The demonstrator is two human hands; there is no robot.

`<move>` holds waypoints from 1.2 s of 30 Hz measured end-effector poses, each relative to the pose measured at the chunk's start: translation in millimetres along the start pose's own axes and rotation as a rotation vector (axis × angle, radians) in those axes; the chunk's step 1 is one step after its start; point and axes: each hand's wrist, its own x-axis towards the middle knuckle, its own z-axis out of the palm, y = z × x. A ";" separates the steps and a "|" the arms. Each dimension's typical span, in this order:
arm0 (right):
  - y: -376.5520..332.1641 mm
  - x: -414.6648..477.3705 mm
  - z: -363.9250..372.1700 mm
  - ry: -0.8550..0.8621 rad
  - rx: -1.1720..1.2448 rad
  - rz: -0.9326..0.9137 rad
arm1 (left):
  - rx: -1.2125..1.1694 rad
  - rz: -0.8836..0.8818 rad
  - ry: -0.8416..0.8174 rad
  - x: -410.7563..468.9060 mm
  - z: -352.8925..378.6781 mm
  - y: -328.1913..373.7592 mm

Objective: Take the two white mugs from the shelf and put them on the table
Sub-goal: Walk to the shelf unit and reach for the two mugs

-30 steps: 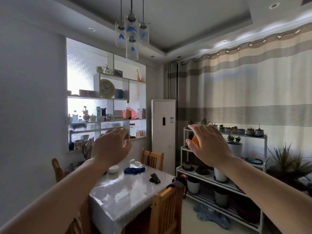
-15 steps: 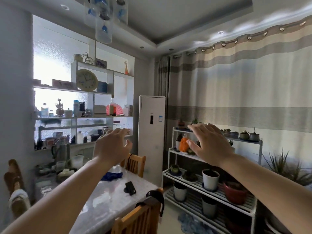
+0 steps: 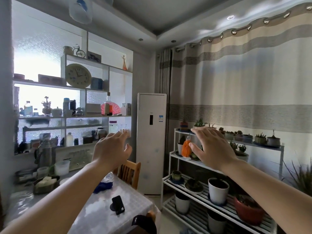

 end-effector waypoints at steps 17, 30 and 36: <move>126.5 183.7 245.5 0.022 0.101 -0.013 | 0.078 0.000 0.002 181.5 245.7 -37.2; 280.3 300.9 425.4 0.000 0.180 -0.118 | 0.175 -0.072 -0.042 309.4 452.5 -10.7; 346.7 371.6 490.2 0.010 0.200 -0.160 | 0.247 -0.047 -0.016 375.5 523.9 2.3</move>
